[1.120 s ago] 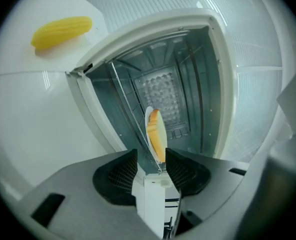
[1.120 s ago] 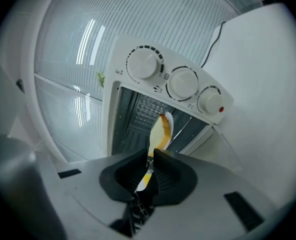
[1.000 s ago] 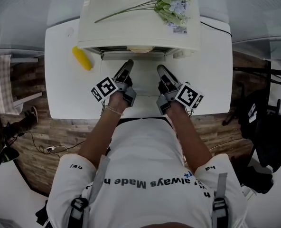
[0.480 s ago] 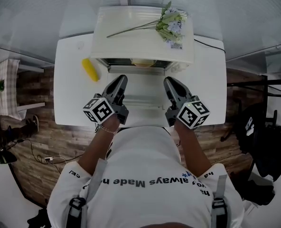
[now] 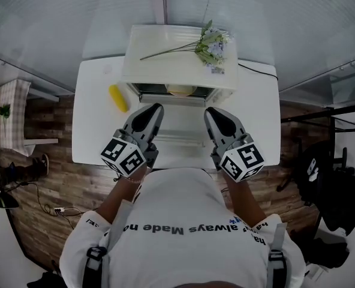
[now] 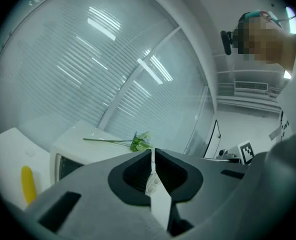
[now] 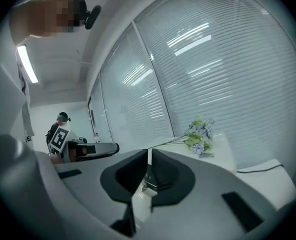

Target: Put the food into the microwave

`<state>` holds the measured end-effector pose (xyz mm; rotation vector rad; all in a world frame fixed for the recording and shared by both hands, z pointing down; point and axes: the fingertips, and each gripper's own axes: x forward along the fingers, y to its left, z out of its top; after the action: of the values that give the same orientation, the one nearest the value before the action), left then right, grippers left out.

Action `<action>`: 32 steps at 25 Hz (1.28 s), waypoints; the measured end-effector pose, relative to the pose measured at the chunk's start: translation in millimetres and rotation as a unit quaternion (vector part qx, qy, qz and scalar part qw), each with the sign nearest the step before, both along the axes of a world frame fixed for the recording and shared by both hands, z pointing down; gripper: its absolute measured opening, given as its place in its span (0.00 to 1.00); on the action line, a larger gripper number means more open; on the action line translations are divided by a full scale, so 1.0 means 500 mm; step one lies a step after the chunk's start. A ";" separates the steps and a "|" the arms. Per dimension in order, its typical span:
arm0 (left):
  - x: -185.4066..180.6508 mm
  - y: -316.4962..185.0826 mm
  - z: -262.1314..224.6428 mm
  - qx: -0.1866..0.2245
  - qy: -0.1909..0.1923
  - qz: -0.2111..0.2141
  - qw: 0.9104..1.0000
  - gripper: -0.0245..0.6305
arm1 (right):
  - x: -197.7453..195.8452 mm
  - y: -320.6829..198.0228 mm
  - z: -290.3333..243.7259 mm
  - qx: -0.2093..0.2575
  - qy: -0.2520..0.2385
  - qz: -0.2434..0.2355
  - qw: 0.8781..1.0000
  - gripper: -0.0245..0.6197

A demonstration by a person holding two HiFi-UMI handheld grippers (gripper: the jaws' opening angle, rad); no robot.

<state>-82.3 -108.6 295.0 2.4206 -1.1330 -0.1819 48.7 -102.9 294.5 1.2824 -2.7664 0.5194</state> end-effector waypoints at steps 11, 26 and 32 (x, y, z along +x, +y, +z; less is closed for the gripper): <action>0.008 0.056 -0.105 0.042 -0.017 -0.003 0.999 0.07 | -0.018 0.059 -0.136 0.079 0.044 -0.013 0.996 0.08; 0.006 0.078 -0.183 0.094 -0.021 -0.010 0.995 0.07 | -0.046 0.078 -0.206 0.111 0.047 -0.022 0.992 0.08; 0.000 0.084 -0.188 0.096 -0.023 -0.013 0.995 0.07 | -0.048 0.081 -0.207 0.112 0.049 -0.019 0.992 0.08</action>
<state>-82.3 -66.5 201.0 2.5898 -1.2180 -0.2564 24.8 -62.2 191.1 1.2538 -2.8229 0.1427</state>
